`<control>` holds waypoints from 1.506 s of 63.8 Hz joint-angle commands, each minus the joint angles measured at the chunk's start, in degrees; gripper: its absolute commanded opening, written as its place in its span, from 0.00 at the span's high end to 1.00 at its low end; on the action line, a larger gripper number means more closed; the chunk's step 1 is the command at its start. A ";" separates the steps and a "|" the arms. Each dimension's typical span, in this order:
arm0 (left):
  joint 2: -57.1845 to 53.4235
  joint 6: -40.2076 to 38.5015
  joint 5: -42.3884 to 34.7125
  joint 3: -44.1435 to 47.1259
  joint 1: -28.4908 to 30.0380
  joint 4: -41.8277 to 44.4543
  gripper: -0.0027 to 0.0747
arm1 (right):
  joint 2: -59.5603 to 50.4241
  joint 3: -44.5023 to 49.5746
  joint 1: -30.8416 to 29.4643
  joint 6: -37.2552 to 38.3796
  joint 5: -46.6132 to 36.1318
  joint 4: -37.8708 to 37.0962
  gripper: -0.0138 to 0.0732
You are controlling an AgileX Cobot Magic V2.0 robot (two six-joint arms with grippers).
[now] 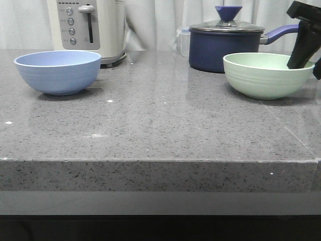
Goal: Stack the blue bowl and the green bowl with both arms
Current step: 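Lower the right gripper and grasp the pale green bowl's rim, then lift the green bowl and carry it toward the blue bowl, set down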
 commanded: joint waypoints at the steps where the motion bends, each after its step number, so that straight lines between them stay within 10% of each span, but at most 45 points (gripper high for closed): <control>1: 0.39 0.15 -3.76 -1.93 -0.39 -0.21 0.35 | -2.49 -1.93 -0.26 -1.35 -1.47 1.89 0.49; 39: 0.39 0.15 -3.76 -1.93 -0.39 -0.21 0.35 | -2.62 -1.93 -0.26 -2.30 -0.94 2.26 0.92; 96: 0.39 0.15 -4.08 -1.93 -0.39 -0.21 0.35 | 6.97 -25.47 28.47 13.63 4.34 -21.20 0.90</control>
